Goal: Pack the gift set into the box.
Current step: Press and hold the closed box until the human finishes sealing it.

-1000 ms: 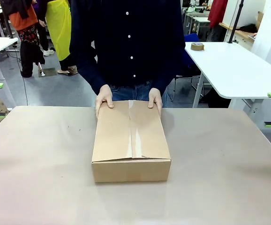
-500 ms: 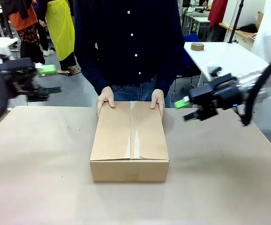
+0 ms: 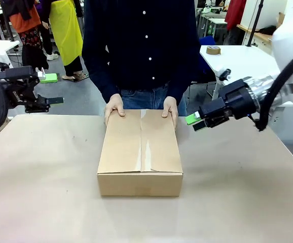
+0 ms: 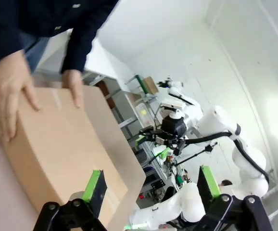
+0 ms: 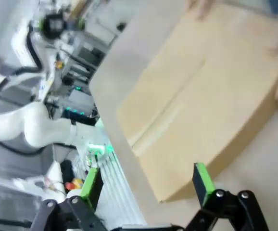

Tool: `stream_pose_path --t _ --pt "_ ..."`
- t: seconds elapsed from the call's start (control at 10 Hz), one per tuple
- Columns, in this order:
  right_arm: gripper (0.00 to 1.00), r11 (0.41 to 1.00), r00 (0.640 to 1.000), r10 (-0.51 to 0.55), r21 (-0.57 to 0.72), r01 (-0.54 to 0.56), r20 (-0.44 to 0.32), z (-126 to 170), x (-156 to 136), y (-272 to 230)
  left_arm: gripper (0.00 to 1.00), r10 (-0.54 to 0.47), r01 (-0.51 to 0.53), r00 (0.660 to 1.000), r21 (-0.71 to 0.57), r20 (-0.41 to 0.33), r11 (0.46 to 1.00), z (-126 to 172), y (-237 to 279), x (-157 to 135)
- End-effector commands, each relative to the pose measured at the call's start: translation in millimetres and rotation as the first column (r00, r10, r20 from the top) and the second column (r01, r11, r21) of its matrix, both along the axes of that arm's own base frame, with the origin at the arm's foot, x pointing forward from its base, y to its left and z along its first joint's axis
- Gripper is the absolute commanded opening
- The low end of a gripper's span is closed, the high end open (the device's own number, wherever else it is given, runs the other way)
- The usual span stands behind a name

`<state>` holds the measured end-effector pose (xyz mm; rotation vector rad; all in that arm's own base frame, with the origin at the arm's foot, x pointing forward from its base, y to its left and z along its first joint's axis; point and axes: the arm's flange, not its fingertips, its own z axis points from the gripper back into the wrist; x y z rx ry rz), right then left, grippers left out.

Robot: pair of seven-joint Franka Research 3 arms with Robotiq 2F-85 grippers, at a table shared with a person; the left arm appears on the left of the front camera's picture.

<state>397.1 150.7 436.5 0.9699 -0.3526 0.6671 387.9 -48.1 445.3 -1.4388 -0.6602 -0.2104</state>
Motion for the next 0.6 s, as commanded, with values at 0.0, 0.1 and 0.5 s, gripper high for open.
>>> stream_pose_path --t 0.0,0.1,0.5 --pt "1.00 0.941 0.882 0.261 0.102 -0.323 0.393 -11.4 35.8 15.6 1.00 -0.107 0.093 0.944 0.062 0.311 0.994 -24.4 -46.8 21.5" --pt "1.00 0.915 0.792 0.253 0.130 -0.383 0.556 -17.1 45.9 18.1 1.00 -0.199 0.115 0.850 0.198 0.487 0.973 -36.4 -57.9 24.8" --pt "1.00 0.811 0.674 0.434 0.066 -0.581 0.598 -58.0 50.1 36.5 1.00 -0.308 0.105 0.502 0.296 0.808 0.949 -72.4 -99.6 21.2"
